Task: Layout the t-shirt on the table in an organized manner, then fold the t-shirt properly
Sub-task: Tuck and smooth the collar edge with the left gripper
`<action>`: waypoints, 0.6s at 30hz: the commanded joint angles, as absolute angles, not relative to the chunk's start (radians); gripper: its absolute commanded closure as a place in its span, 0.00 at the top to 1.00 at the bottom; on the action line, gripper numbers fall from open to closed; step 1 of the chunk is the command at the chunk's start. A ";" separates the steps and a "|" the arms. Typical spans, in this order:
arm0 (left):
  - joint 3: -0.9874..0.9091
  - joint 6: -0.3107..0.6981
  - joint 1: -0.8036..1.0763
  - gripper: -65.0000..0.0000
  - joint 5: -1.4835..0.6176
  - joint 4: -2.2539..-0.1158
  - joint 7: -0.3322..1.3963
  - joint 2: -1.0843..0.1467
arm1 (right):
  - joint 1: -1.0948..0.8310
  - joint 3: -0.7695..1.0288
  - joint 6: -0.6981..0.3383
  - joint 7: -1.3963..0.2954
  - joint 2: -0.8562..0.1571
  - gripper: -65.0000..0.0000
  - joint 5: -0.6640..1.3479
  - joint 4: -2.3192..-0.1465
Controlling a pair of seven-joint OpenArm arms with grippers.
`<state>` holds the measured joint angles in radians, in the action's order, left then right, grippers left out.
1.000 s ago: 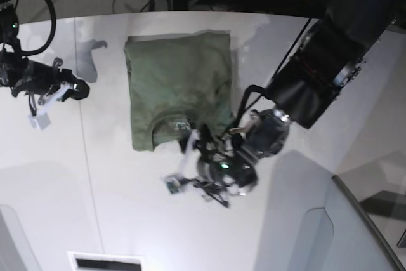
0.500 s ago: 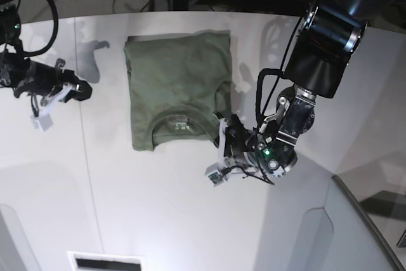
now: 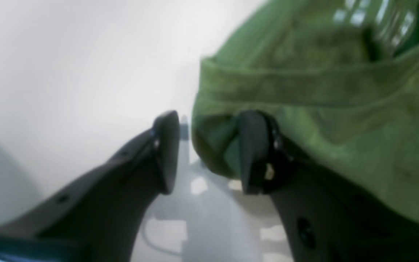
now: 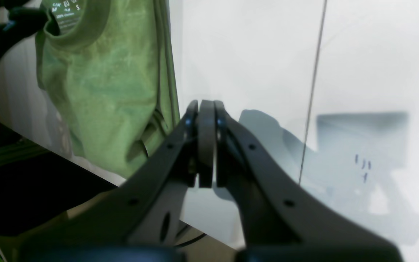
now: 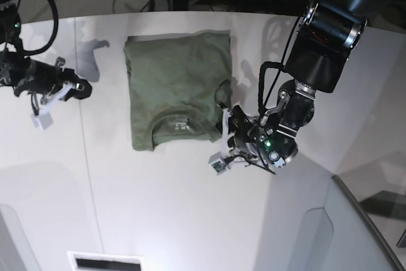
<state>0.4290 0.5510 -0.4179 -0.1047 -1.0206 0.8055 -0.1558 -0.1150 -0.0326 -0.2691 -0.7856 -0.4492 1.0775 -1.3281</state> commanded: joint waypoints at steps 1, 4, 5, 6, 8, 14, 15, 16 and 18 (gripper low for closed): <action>0.424 0.553 -0.449 0.37 -0.108 -1.036 0.794 -0.156 | -0.105 -0.025 -0.275 -0.776 -0.467 0.00 1.098 -1.342; 0.424 0.553 -0.449 0.37 -0.108 -1.029 0.794 -0.156 | -0.105 -0.025 -0.275 -0.776 -0.467 0.00 1.098 -1.342; 0.424 0.553 -0.450 0.37 -0.108 -1.020 0.792 -0.156 | -0.105 -0.025 -0.275 -0.776 -0.467 0.00 1.098 -1.342; 0.424 0.553 -0.455 0.37 -0.108 -1.006 0.792 -0.156 | -0.105 -0.025 -0.275 -0.776 -0.467 0.00 1.098 -1.342; 0.423 0.553 -0.460 0.37 -0.108 -0.975 0.779 -0.148 | -0.105 -0.025 -0.275 -0.776 -0.467 0.00 1.098 -1.342; 0.423 0.553 -0.460 0.36 -0.108 -0.895 0.708 -0.133 | -0.105 -0.025 -0.275 -0.776 -0.467 0.00 1.098 -1.342; 0.423 0.553 -0.460 0.36 -0.108 -0.894 0.707 -0.133 | -0.105 -0.025 -0.275 -0.776 -0.467 0.00 1.098 -1.342; 0.423 0.553 -0.460 0.36 -0.108 -0.894 0.707 -0.127 | -0.105 -0.025 -0.275 -0.776 -0.467 0.00 1.098 -1.342; 0.423 0.553 -0.461 0.36 -0.108 -0.894 0.707 -0.122 | -0.105 -0.025 -0.275 -0.776 -0.467 0.00 1.098 -1.342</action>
